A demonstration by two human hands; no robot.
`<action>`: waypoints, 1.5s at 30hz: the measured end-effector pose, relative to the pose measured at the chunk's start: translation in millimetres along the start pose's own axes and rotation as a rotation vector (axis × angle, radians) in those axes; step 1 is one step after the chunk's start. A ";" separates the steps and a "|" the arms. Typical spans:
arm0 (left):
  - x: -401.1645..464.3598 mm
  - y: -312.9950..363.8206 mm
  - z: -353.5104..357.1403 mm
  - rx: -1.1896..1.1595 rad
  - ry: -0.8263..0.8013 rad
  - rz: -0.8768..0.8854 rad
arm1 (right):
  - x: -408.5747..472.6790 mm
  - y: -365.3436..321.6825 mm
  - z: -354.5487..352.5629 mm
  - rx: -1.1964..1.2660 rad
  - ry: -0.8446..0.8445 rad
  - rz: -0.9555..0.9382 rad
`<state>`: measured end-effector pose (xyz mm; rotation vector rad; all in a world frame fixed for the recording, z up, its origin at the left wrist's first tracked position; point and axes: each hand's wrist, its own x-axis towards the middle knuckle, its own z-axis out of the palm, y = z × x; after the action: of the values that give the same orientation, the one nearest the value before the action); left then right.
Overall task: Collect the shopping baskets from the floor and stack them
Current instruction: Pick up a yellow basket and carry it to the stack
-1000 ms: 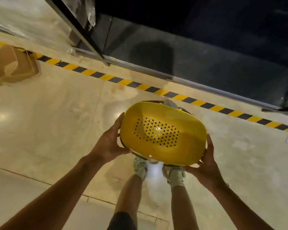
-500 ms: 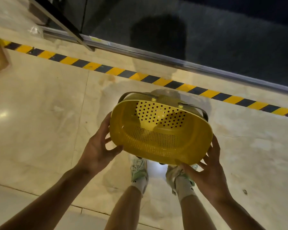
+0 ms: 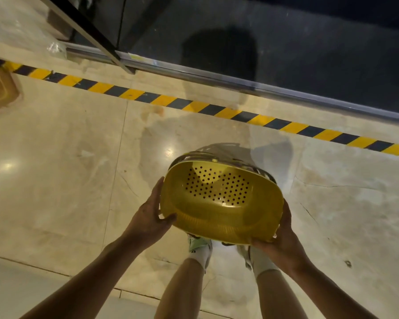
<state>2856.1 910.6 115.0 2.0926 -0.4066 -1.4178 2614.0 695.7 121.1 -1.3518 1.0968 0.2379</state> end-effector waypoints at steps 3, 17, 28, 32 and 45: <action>11.7 -5.9 11.3 -0.025 0.026 -0.016 | 17.7 20.3 9.5 0.074 0.015 0.034; -16.6 50.9 -13.7 0.152 0.055 0.000 | -11.5 -15.7 -29.6 0.062 -0.012 0.239; -150.6 248.3 -59.1 0.737 -0.069 0.422 | -187.1 -173.4 -98.1 -0.233 0.166 0.078; -210.0 320.6 -52.1 0.727 -0.157 0.504 | -267.2 -205.3 -123.1 -0.317 0.227 -0.010; -305.5 428.6 126.4 1.281 -0.274 0.798 | -491.4 -105.3 -234.0 -0.274 0.502 0.037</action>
<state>2648.9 701.7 569.4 2.0104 -2.4267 -0.9483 2319.5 680.5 590.4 -1.6895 1.5497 0.0749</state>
